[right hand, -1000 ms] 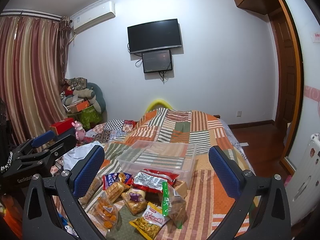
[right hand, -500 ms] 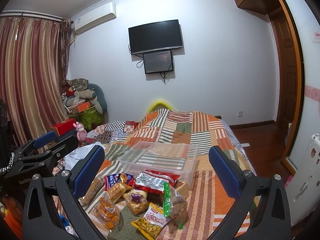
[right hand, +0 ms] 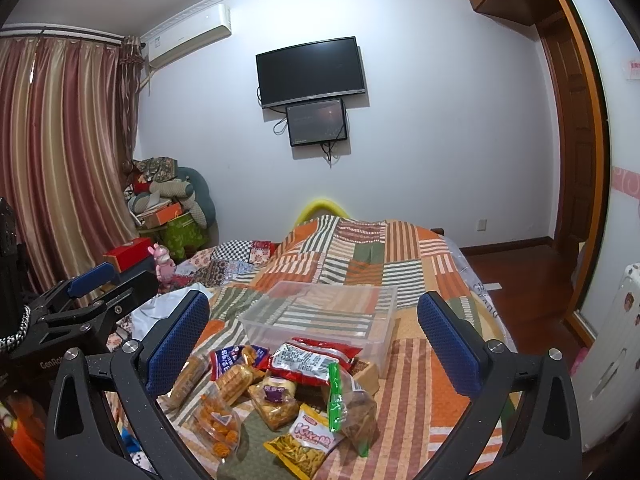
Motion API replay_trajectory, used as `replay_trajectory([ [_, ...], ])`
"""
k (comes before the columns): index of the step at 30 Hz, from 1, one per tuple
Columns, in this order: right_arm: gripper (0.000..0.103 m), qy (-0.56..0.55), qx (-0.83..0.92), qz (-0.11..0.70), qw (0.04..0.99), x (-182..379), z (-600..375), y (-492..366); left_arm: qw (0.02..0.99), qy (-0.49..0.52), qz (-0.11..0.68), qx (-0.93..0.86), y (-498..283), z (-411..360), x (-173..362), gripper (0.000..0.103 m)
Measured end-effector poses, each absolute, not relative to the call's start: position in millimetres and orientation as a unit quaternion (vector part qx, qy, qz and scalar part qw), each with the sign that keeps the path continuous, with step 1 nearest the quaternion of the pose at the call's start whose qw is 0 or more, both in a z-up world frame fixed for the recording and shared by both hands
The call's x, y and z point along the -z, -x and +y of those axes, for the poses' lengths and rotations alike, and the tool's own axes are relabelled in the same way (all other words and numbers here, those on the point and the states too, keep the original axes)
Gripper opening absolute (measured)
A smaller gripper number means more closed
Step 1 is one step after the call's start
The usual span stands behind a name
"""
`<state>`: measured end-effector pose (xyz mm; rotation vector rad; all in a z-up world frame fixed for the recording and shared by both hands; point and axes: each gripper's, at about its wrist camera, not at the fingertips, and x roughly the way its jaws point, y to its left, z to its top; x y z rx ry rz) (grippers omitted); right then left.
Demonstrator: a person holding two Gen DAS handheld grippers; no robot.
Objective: Organize snacks
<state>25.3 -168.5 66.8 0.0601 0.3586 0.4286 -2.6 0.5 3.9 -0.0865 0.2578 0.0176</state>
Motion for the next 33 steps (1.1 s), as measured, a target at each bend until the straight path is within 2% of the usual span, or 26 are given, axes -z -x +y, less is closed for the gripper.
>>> replay_trajectory([
  [26, 0.103, -0.031, -0.212, 0.181, 0.96, -65, -170, -28, 0.991, 0.036, 0.128, -0.003, 2, -1, -2, 0.103],
  [33, 0.103, -0.029, -0.207, 0.193, 0.959, -58, -170, -34, 0.988, 0.039, 0.149, 0.002, -4, 9, 10, 0.103],
])
